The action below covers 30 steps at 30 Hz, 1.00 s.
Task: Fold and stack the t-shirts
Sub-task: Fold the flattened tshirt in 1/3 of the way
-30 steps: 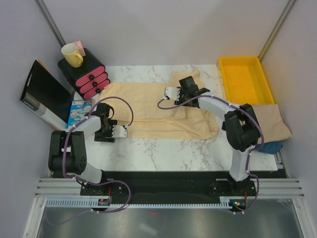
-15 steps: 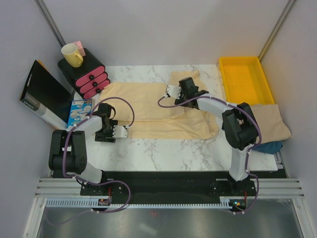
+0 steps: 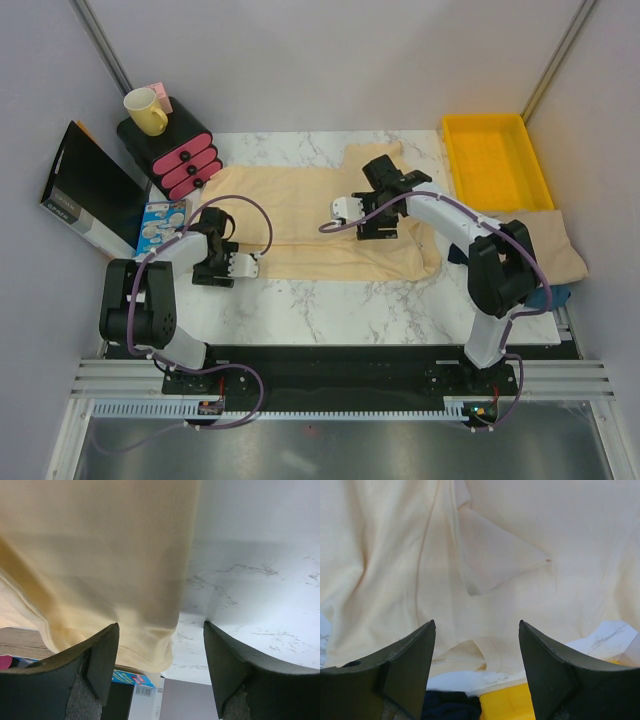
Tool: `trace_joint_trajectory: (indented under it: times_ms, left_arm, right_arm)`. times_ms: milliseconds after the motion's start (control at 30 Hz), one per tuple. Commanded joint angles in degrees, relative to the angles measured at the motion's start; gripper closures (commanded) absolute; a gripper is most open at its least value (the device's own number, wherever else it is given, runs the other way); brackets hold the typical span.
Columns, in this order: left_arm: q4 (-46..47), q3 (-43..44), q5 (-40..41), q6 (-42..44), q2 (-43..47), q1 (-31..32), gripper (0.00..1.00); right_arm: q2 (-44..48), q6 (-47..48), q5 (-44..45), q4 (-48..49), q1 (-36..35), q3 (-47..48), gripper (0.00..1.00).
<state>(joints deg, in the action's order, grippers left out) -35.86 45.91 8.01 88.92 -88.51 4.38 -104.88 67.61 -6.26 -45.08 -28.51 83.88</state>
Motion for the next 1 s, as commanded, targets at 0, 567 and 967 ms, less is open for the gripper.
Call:
trace_joint_trajectory:
  times_ms: [0,567,967]
  left_arm:
    - [-0.62,0.32,-5.02,-2.88,-1.93,0.98,0.25]
    - [-0.62,-1.00,-5.81,-4.37,-1.32,1.15,0.25]
    - [-0.62,-1.17,-6.34,-5.69,-1.84,1.77,0.25]
  right_arm:
    - [-2.07,-0.37,-4.46,-2.12,-1.98,3.48,0.27]
    - [-6.74,-4.25,-0.16,9.04,-3.83,4.72,0.84]
    - [-11.04,-4.33,5.02,19.84,-5.85,9.29,0.88]
